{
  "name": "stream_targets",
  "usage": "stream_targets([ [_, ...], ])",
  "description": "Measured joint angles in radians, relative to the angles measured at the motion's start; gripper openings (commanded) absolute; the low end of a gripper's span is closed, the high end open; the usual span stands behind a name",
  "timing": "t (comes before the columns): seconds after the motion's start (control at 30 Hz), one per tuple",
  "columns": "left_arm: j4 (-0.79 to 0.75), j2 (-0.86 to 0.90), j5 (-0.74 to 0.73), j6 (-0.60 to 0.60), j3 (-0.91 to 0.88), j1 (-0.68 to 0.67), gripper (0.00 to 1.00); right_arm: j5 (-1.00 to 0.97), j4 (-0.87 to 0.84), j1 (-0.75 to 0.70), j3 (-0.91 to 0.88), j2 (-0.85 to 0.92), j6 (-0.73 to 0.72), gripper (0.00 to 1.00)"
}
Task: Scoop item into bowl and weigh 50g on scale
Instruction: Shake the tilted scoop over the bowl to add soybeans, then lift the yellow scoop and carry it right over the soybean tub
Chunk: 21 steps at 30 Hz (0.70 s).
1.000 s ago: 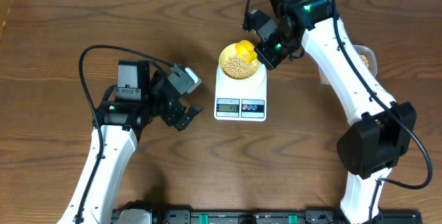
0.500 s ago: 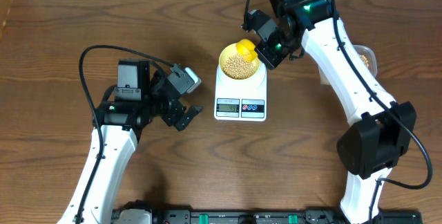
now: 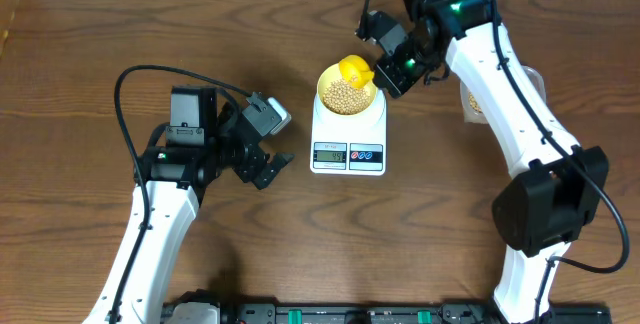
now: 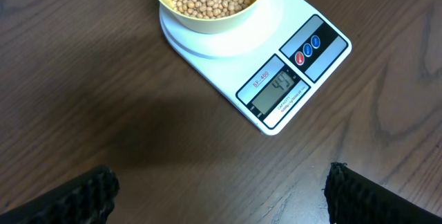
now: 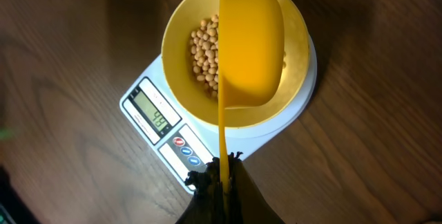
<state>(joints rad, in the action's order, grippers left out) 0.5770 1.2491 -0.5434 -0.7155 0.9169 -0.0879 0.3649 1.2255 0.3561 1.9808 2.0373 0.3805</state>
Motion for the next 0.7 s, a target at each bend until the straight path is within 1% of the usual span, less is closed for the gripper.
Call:
stream_targets([
  [0.43, 0.000, 0.000, 0.000, 0.000, 0.000, 0.000, 0.98, 0.013, 0.001, 0.000, 0.000, 0.000, -0.001, 0.01],
  [0.7, 0.000, 0.000, 0.000, 0.000, 0.000, 0.000, 0.98, 0.093, 0.001, -0.016, 0.000, 0.000, -0.004, 0.01],
])
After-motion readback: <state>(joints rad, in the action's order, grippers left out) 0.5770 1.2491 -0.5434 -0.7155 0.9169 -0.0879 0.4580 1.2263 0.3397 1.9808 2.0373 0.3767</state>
